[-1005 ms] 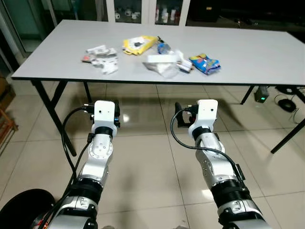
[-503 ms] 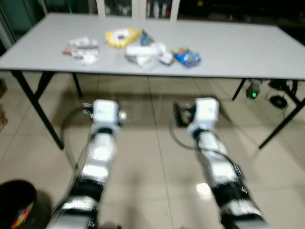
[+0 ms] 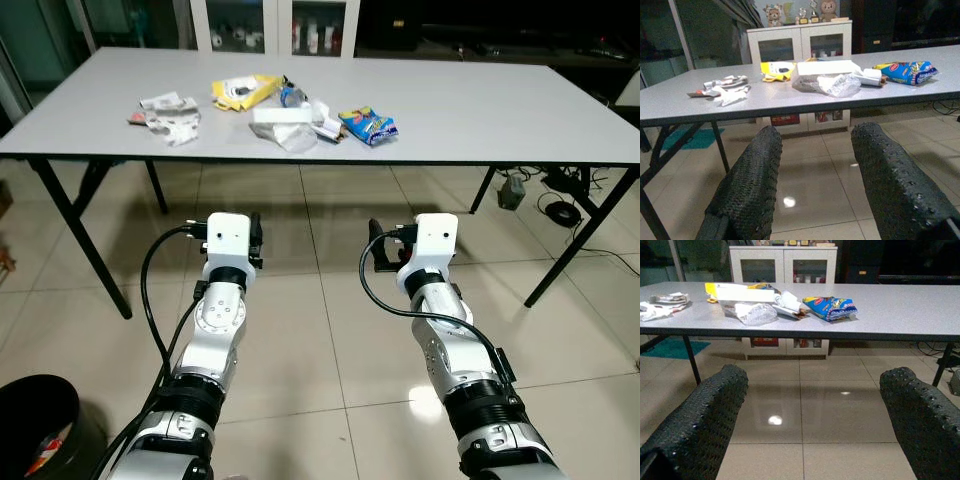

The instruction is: Picking trash to rubbish bin

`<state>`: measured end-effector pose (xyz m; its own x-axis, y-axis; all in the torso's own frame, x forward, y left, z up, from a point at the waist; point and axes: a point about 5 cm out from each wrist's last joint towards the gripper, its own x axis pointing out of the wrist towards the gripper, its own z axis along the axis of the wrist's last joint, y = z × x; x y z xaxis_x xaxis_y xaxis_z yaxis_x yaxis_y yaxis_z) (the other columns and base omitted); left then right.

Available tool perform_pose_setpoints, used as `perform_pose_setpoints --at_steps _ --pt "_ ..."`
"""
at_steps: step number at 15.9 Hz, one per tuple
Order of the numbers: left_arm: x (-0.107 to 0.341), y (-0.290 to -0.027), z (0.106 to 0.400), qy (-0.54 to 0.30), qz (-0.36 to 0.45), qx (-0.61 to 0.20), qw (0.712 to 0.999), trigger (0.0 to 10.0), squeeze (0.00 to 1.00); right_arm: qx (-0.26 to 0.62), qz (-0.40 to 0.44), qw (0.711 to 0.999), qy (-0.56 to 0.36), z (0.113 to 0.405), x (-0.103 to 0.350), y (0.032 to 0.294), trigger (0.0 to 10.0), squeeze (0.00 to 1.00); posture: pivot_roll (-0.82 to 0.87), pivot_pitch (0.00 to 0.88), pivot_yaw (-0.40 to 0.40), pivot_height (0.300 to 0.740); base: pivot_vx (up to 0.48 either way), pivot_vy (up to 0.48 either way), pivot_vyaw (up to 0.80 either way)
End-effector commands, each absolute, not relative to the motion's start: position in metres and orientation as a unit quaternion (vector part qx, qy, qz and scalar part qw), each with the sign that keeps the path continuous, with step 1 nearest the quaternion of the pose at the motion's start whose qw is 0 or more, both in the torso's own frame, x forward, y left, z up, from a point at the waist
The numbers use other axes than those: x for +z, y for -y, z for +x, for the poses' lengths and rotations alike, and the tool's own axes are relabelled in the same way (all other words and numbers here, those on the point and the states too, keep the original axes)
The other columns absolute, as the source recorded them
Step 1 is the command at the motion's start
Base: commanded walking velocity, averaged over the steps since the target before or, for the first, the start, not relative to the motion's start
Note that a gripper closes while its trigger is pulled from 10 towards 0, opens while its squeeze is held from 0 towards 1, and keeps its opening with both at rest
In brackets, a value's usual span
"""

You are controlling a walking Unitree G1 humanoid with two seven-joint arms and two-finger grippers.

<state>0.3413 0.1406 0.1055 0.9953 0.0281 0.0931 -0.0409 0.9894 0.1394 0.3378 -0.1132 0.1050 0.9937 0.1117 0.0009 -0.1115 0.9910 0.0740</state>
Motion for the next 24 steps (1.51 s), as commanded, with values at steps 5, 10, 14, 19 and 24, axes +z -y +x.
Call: perform_pose_setpoints --at_steps 5,10,14,19,24 --pt "0.1111 -0.1385 0.3444 0.05 0.072 0.01 0.996 10.0 0.0 0.054 0.042 0.998 0.001 0.3414 0.1094 0.1146 10.0 0.0 0.01 0.015 -0.045 0.716 0.48 0.0 0.0" --pt "0.1133 -0.1383 0.345 0.054 0.072 0.01 0.996 10.0 0.0 0.053 0.044 0.998 0.002 0.3418 0.1096 0.1153 10.0 0.0 0.01 0.014 -0.045 0.716 0.48 0.0 0.0" --pt "0.1133 -0.1348 0.3447 0.053 0.075 -0.004 0.996 10.0 0.0 0.051 0.053 0.997 -0.004 0.3424 0.1092 0.1152 10.0 0.0 0.01 0.018 -0.046 0.716 0.48 0.0 -0.2" --pt "0.1158 -0.1342 0.3453 0.058 0.076 -0.007 0.995 10.0 0.0 0.053 0.048 0.997 0.002 0.3426 0.1101 0.1151 10.0 0.0 0.01 0.018 -0.046 0.716 0.48 0.0 -0.37" --pt "0.1195 -0.1335 0.3464 0.065 0.082 -0.01 0.994 10.0 0.0 0.052 0.049 0.997 0.002 0.3429 0.1104 0.1147 10.0 0.0 0.01 0.016 -0.045 0.716 0.48 0.0 0.0"
